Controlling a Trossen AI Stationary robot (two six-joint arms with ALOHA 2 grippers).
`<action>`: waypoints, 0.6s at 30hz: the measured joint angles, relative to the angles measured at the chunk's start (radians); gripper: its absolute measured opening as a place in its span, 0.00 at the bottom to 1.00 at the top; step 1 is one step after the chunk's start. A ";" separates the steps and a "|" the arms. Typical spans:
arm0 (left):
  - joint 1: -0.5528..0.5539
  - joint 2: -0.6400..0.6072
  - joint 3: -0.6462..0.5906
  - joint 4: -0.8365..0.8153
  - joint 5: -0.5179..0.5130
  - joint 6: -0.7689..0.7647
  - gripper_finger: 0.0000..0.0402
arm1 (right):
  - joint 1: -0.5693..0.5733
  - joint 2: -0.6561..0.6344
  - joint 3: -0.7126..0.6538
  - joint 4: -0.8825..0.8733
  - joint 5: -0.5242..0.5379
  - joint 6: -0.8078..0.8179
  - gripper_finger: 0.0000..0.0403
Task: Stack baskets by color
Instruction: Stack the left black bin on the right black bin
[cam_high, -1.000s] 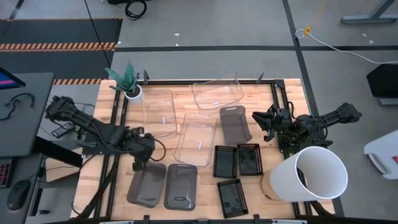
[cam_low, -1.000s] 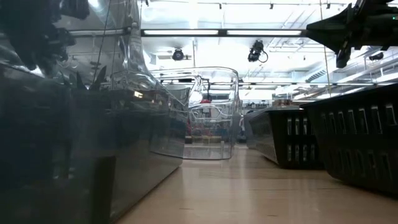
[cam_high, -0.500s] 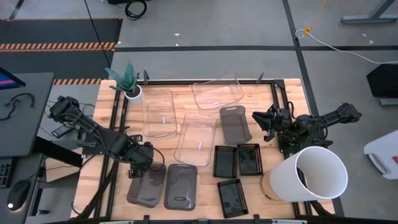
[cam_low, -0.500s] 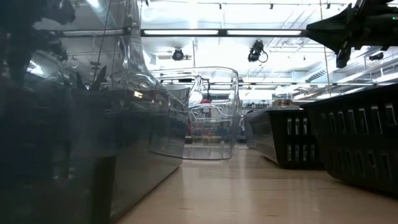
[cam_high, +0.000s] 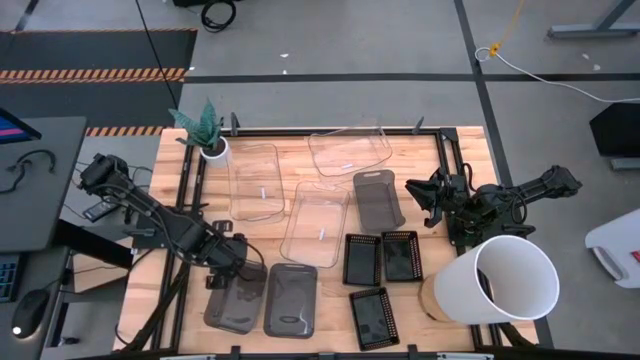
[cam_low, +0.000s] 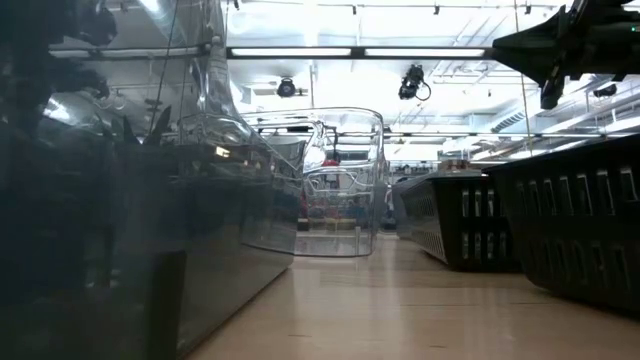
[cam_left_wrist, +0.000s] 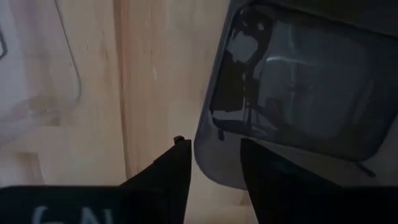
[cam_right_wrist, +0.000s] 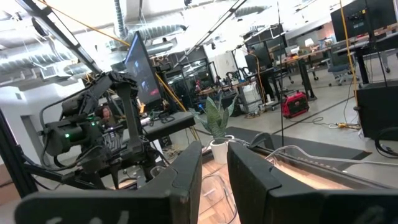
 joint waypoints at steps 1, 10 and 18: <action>0.000 0.000 0.000 -0.004 0.000 0.000 0.35 | 0.000 0.000 0.000 0.000 0.000 0.000 0.21; -0.009 0.001 -0.036 0.030 -0.024 0.013 0.35 | 0.000 0.000 0.000 0.000 0.000 0.000 0.21; -0.010 -0.005 -0.034 0.041 0.034 0.005 0.34 | 0.000 0.000 0.000 0.000 0.000 0.000 0.21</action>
